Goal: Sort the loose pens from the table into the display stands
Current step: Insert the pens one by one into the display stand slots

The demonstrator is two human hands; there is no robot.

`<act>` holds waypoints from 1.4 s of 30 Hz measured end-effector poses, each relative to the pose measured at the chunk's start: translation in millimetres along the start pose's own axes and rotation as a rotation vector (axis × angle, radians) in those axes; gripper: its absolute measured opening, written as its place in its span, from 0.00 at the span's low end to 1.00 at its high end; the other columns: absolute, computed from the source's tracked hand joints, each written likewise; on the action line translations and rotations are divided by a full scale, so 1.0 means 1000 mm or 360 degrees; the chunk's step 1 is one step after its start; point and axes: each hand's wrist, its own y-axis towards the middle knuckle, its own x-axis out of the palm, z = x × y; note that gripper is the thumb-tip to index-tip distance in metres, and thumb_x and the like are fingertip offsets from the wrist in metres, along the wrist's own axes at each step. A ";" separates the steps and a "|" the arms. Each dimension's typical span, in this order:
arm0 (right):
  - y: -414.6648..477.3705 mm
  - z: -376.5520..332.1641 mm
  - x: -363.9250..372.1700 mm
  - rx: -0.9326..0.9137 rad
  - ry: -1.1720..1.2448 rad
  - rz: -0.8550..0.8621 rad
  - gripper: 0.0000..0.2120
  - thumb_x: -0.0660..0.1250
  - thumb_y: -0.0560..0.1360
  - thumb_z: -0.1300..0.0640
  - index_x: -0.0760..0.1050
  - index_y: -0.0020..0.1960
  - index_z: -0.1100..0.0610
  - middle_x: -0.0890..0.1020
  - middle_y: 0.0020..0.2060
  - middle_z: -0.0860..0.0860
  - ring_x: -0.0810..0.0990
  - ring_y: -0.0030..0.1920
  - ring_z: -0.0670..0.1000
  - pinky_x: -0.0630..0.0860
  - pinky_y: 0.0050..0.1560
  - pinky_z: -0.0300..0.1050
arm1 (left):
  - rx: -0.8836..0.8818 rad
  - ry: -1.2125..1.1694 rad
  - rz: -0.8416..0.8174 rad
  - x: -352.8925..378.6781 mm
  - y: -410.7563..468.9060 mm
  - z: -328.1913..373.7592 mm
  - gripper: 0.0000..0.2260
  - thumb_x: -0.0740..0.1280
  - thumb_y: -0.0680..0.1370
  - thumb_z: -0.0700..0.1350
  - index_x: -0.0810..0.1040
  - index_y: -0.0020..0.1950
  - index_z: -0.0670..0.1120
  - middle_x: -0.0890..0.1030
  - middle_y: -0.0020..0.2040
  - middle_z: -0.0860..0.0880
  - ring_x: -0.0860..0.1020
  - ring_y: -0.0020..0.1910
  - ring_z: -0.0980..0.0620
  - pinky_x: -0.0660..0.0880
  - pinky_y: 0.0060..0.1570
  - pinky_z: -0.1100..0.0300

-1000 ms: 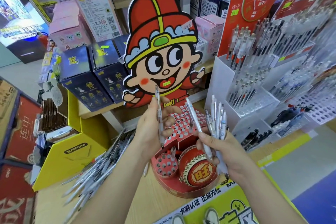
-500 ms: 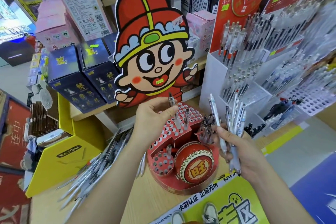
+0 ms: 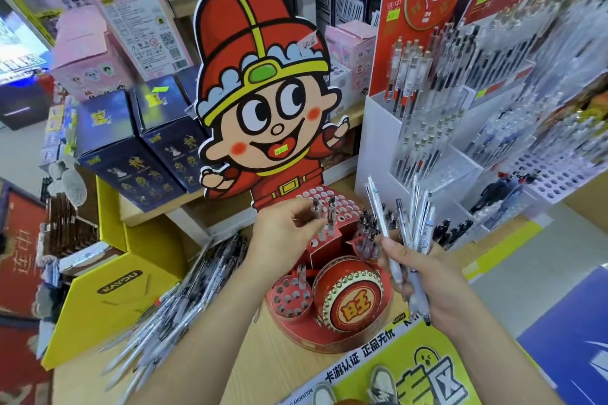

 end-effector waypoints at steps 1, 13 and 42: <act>-0.001 -0.001 0.001 0.0011 -0.0011 -0.0005 0.22 0.81 0.58 0.50 0.81 0.44 0.62 0.79 0.32 0.60 0.70 0.22 0.47 0.63 0.20 0.35 | -0.0021 0.0039 -0.0024 0.001 0.001 -0.002 0.05 0.74 0.73 0.48 0.81 0.44 0.49 0.81 0.39 0.56 0.79 0.41 0.56 0.78 0.46 0.53; -0.006 -0.004 0.023 0.0016 -0.0106 -0.0093 0.12 0.76 0.67 0.56 0.81 0.48 0.60 0.81 0.36 0.59 0.72 0.28 0.50 0.62 0.20 0.36 | -0.0034 0.0404 0.0007 0.005 0.002 0.008 0.13 0.72 0.74 0.52 0.76 0.55 0.49 0.82 0.45 0.51 0.80 0.43 0.50 0.79 0.43 0.55; -0.039 -0.042 -0.014 -0.0145 -0.0307 0.0104 0.17 0.70 0.67 0.45 0.75 0.32 0.60 0.72 0.18 0.52 0.63 0.17 0.48 0.62 0.22 0.38 | -0.0137 -0.0981 -0.0398 0.017 0.001 0.127 0.08 0.61 0.81 0.40 0.77 0.57 0.43 0.85 0.44 0.44 0.80 0.39 0.47 0.76 0.37 0.62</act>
